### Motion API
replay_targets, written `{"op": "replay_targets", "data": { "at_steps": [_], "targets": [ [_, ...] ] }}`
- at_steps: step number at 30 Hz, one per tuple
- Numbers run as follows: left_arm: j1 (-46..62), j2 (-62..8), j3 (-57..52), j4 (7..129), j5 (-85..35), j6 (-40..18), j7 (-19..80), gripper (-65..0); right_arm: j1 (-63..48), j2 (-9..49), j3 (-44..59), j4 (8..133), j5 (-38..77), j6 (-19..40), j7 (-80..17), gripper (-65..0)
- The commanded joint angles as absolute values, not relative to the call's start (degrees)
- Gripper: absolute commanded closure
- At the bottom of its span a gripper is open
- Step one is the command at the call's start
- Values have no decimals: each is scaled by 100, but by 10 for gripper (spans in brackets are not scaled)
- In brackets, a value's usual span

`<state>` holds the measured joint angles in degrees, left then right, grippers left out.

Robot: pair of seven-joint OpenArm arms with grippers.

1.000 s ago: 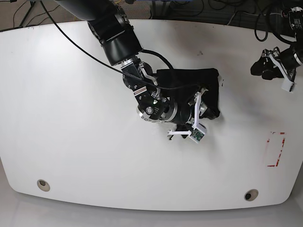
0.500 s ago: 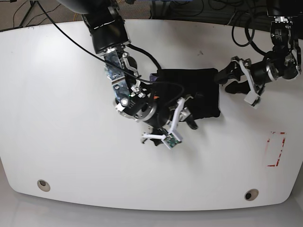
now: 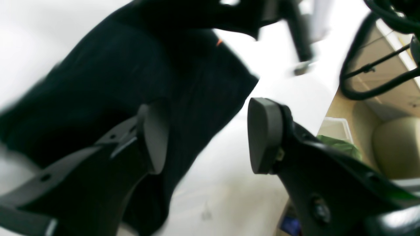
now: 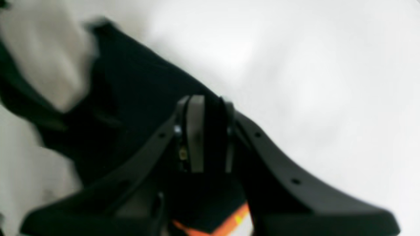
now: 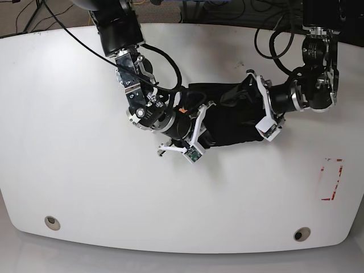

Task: Layout the t-shirt on the table in an organized manner, then fold the t-shirt properly
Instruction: 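Grasp the black bundle with both grippers at its two ends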

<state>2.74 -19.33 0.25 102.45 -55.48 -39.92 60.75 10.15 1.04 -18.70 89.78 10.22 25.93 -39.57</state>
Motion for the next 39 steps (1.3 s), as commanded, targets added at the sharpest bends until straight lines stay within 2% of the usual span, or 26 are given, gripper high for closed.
{"op": "replay_targets", "data": {
  "at_steps": [1,7,16,24,31,39],
  "targets": [
    [207,-1886,22,10316,-5288,-4000,5991,-346,1095,84,-1877,8760,1068,2765,-3609,-89],
    [207,-1631,22,10123,-4286,-4000,5991,-347,1086,163,-1877,7996,1059,2897,-2923,-86],
    [-101,-1622,22,8822,-3591,-4000,5974,-347,1103,163,-1877,7046,1059,2897,-1895,-81],
    [-470,-1631,4,7749,-2914,-4000,5736,-346,1112,268,-1877,6985,1068,2897,-1789,-81],
    [-488,-1921,-4,8022,-3073,-4000,5815,-346,1200,277,-1877,7187,1068,2879,-1868,-81],
    [-479,-2273,-13,8989,-3776,-4000,6149,-346,1226,268,-1877,8154,1068,2862,-2651,-81]
  ]
}}
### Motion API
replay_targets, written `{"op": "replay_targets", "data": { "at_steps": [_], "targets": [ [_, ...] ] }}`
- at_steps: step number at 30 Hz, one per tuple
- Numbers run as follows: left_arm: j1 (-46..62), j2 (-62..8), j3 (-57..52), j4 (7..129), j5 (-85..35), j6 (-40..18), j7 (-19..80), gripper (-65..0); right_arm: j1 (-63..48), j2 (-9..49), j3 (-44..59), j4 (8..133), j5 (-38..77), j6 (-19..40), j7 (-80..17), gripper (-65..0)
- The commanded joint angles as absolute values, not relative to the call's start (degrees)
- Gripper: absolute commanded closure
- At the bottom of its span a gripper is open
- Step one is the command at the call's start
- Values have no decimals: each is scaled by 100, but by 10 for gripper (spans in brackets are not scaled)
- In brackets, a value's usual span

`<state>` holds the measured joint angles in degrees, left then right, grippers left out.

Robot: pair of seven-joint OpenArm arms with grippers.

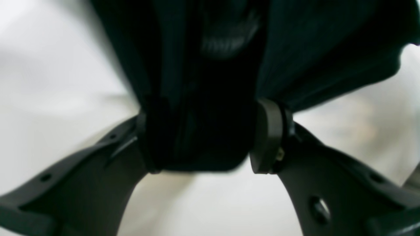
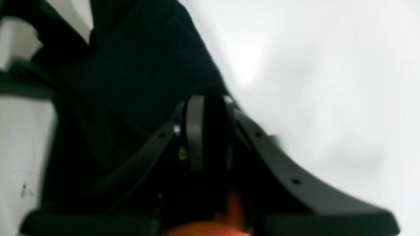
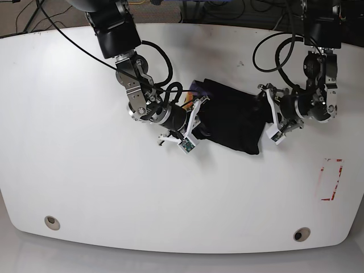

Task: Layout the t-shirt on the table in an organized manner, then fold the t-shirt properly
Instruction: 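Grasp the black bundle with both grippers at its two ends, then rotate the held bundle with both grippers to stand it lengthwise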

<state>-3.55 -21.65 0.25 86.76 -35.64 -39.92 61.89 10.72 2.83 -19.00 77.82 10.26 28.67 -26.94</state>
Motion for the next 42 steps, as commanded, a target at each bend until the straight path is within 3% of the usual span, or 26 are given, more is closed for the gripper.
{"op": "replay_targets", "data": {
  "at_steps": [1,8,16,24,33,38,42],
  "targets": [
    [-479,-2299,-40,9147,-3855,-4000,6229,-346,1226,259,-1877,8338,1068,2862,-2756,-81],
    [-356,-2325,-848,9982,-3960,-4000,6791,-346,1182,259,-1877,9376,1068,2853,-3530,-81],
    [-251,-2316,-919,10220,-3934,-4000,6782,-344,813,277,-1877,9736,1015,2853,-3960,-81],
    [84,-1859,-892,10211,-3556,-4000,6387,-344,690,435,-1877,9209,1007,2853,-3354,-81],
    [171,-1525,22,9780,-3424,-4000,6229,-342,752,479,-1877,8127,998,2844,-2246,-79],
    [127,-1332,101,9147,-3231,-4000,5947,-274,822,576,-1877,7758,998,2844,-1868,-79],
    [48,-1235,127,8629,-2967,-4000,5824,-260,716,681,-1877,7776,998,2835,-1859,-79]
  ]
}}
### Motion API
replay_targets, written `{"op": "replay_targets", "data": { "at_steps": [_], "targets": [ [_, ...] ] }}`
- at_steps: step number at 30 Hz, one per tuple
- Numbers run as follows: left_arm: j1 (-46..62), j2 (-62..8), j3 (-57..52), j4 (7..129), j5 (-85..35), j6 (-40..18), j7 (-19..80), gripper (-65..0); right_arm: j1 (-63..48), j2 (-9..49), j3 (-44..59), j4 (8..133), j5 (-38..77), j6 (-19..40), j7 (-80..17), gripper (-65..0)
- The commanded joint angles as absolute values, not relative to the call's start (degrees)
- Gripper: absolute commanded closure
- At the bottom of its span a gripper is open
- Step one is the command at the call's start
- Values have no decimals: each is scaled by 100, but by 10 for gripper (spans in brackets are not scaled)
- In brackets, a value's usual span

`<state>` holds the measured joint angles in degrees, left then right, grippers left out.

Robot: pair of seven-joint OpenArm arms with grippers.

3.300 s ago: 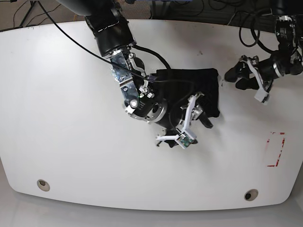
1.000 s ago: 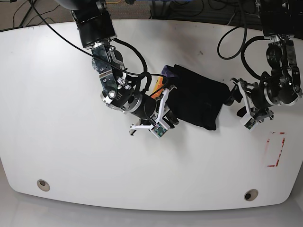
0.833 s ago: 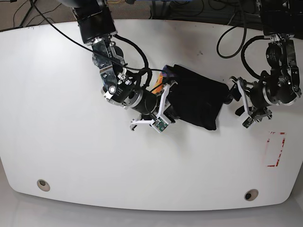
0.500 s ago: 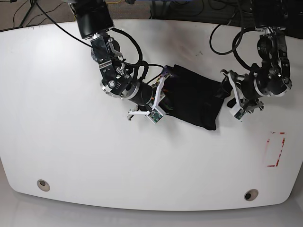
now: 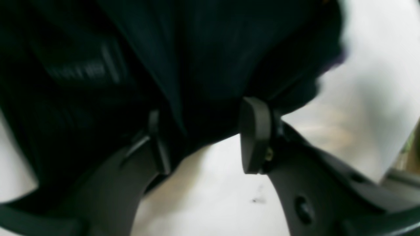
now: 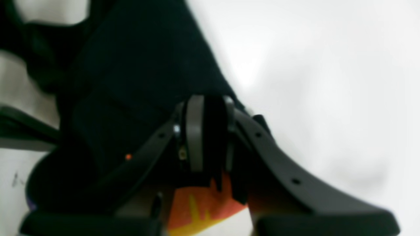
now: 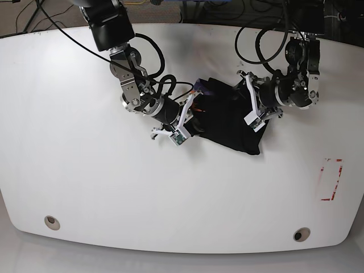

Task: Layout the t-shirt on the table in an organized manner, then fold the t-shirt properly
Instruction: 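Rotate the held bundle with both grippers to stand it lengthwise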

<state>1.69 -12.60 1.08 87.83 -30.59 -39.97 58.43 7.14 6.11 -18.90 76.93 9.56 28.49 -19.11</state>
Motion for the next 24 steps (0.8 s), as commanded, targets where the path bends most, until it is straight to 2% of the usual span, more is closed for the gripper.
{"op": "replay_targets", "data": {
  "at_steps": [1,11,16,24],
  "targets": [
    [-31,-1235,136,8505,-2888,-4000,5798,-260,655,690,-1877,7785,998,2835,-1851,-79],
    [-497,-1464,514,8171,-2747,-4000,5780,-260,101,857,-1868,8356,1007,2826,-1842,-79],
    [-875,-1648,796,8163,-2747,-4000,5780,-260,-303,822,-1622,8681,1015,2633,-1842,-79],
    [-1596,-1657,1640,8163,-2747,-4000,5789,-260,-769,813,-1490,9007,1059,2475,-1842,-79]
  ]
}}
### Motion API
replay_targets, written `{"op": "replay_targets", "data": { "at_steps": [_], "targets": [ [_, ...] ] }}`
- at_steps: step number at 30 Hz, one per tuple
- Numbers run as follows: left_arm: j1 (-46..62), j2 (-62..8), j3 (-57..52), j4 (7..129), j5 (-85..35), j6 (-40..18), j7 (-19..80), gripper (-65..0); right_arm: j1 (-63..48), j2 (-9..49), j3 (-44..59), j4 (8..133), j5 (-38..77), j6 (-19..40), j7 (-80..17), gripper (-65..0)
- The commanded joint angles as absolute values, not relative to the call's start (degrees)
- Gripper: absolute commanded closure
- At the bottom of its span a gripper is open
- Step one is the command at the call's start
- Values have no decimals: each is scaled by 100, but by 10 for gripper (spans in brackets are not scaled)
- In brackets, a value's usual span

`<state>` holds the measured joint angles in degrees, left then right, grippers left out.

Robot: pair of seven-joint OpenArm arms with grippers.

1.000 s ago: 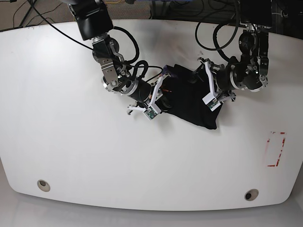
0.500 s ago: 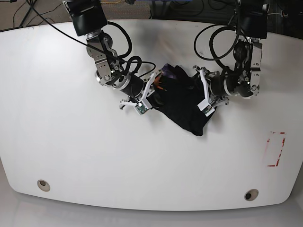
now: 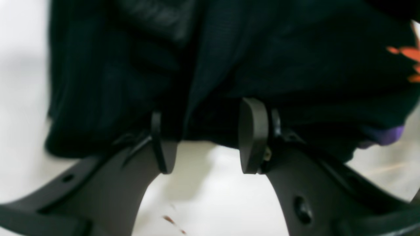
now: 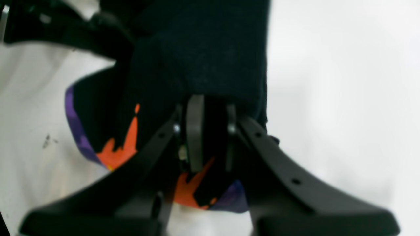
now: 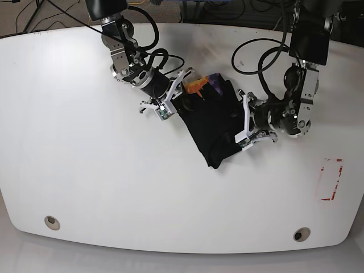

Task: Layout the t-shirt on the table in an organized manner, then fold the t-shirt properly
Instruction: 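Rotate the held bundle with both grippers to stand it lengthwise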

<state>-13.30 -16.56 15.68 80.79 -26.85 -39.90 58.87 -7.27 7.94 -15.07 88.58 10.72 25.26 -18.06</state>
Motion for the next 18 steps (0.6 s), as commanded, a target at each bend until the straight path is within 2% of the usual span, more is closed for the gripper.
{"op": "replay_targets", "data": {
  "at_steps": [1,6,18],
  "targets": [
    [-1701,-1657,1763,8163,-2747,-4000,5798,-260,-831,804,-1490,9051,1059,2440,-1833,-79],
    [-2053,-1666,2114,8180,-2747,-4000,5807,-260,-989,611,-1490,9112,1051,2299,-1833,-79],
    [-2527,-1719,2132,8268,-2765,-4000,6062,-260,-1042,303,-1525,9103,1015,2290,-1851,-79]
  ]
}}
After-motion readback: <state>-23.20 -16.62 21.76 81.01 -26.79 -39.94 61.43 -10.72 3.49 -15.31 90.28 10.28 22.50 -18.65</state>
